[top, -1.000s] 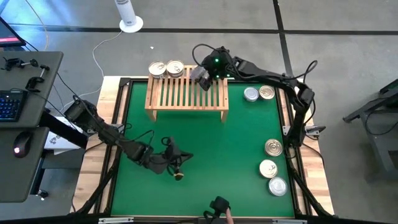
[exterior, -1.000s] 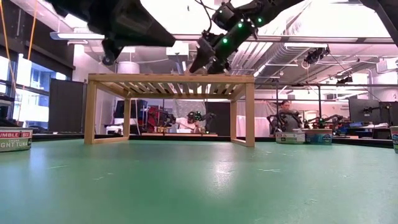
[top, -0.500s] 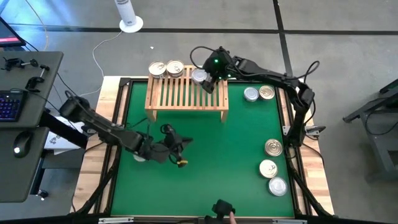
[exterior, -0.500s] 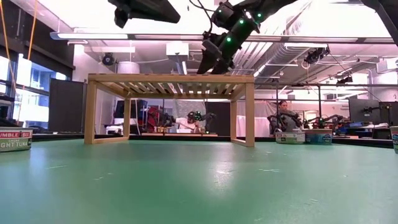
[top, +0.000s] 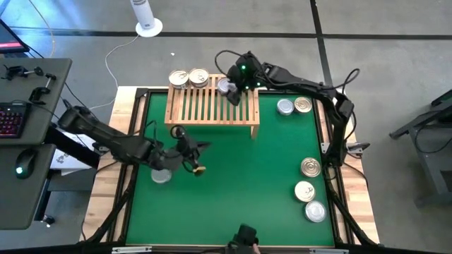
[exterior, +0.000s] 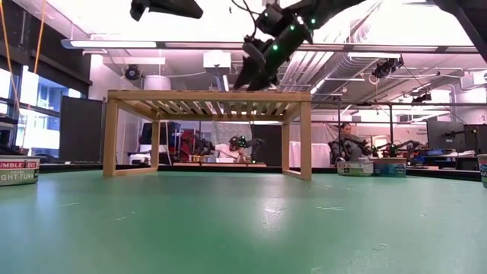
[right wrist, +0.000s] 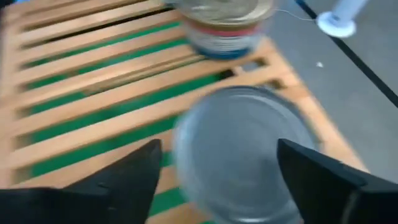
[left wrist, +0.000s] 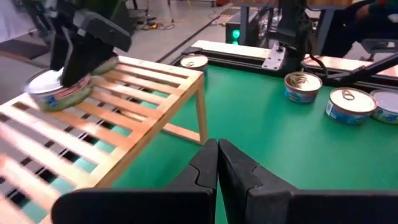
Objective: Stack canned seafood by type on shelf
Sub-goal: Put the green white tuna can on the shelf
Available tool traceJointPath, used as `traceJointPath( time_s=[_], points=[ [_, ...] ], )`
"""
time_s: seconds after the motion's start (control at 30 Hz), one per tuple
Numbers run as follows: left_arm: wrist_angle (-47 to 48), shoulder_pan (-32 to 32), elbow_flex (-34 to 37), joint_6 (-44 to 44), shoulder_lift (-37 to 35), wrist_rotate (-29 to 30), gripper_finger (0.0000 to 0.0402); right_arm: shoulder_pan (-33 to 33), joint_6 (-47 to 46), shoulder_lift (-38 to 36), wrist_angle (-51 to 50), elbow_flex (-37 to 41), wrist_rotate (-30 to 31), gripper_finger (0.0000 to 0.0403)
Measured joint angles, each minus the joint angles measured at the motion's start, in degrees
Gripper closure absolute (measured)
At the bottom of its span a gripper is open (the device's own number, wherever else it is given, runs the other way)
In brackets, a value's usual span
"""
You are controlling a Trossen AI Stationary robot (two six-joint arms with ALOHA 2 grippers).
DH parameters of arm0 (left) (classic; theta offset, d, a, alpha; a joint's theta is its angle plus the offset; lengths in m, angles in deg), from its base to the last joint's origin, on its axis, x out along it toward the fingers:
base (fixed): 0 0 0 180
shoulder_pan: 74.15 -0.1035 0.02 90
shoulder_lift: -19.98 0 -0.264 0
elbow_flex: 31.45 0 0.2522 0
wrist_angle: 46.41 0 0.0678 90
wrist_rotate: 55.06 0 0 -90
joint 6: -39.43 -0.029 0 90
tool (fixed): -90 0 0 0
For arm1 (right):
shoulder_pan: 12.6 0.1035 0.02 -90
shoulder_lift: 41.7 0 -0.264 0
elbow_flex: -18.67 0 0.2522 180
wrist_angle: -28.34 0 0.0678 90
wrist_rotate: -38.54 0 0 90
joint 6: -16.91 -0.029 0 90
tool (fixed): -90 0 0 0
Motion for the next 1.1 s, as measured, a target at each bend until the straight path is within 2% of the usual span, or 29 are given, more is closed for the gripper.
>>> traceJointPath(
  time_s=[0.23,0.4,0.53,0.83,1.1],
  points=[
    [6.79,5.28,0.0,5.26,-2.49,7.87,0.0401,-2.44,-2.2,2.18,1.87,-0.15,-0.35,0.0225],
    [7.0,7.3,0.0,5.82,-2.45,9.13,0.0402,-3.69,-3.75,2.4,3.23,-0.13,-0.22,0.0275],
    [7.25,7.58,0.22,6.17,-2.45,9.71,0.0401,-4.5,-5.2,2.48,3.84,-0.13,-0.1,0.0286],
    [7.44,7.56,0.22,6.53,-2.45,9.74,0.0401,-4.95,-5.68,2.53,4.16,-0.09,3.69,0.0286],
    [7.46,7.56,0.22,6.57,-2.43,9.74,0.0401,-5.07,-5.2,2.44,5.72,0.04,4.46,0.0286]
  ],
)
